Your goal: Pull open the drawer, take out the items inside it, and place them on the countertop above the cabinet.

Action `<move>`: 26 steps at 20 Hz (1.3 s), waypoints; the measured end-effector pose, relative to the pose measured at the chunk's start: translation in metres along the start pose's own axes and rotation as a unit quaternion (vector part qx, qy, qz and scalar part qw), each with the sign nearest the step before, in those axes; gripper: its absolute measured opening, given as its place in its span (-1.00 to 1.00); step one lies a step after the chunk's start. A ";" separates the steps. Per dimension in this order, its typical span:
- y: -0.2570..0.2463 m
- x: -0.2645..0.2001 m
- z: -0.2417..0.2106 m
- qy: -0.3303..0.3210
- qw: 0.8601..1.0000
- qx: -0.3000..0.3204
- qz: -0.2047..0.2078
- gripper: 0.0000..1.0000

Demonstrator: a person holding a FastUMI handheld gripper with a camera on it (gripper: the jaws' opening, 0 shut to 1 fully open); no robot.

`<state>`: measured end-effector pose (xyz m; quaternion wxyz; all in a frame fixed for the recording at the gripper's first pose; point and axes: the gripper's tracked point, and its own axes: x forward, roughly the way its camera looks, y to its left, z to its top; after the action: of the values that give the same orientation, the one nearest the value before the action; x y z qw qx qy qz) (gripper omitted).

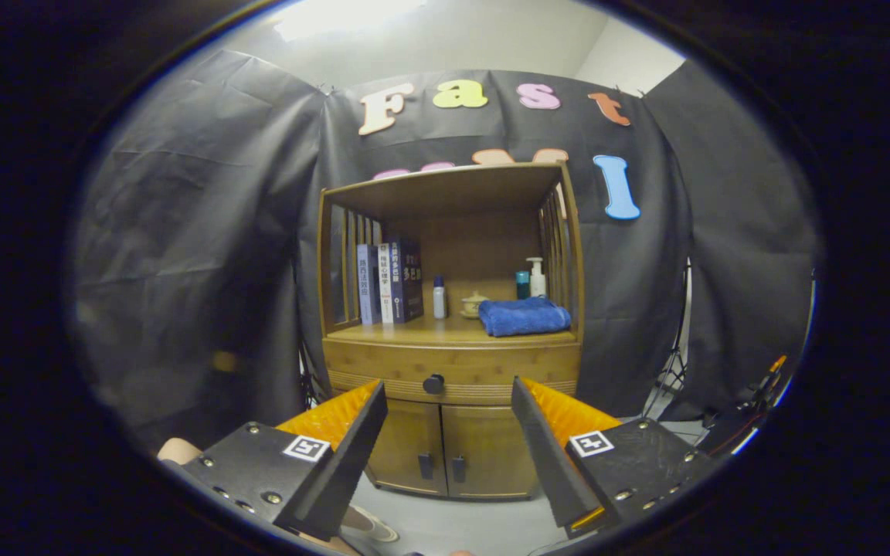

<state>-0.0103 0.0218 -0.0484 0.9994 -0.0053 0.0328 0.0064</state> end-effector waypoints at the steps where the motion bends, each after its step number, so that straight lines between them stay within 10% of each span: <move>1: 0.001 0.001 -0.004 0.003 1.000 0.000 0.001 0.94; 15: 0.031 0.129 -0.009 -0.025 0.999 -0.034 -0.009 0.94; 26: 0.034 0.261 -0.108 0.089 0.995 -0.019 -0.035 0.86</move>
<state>0.2423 0.0575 -0.1733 0.9918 -0.0262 0.1216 -0.0282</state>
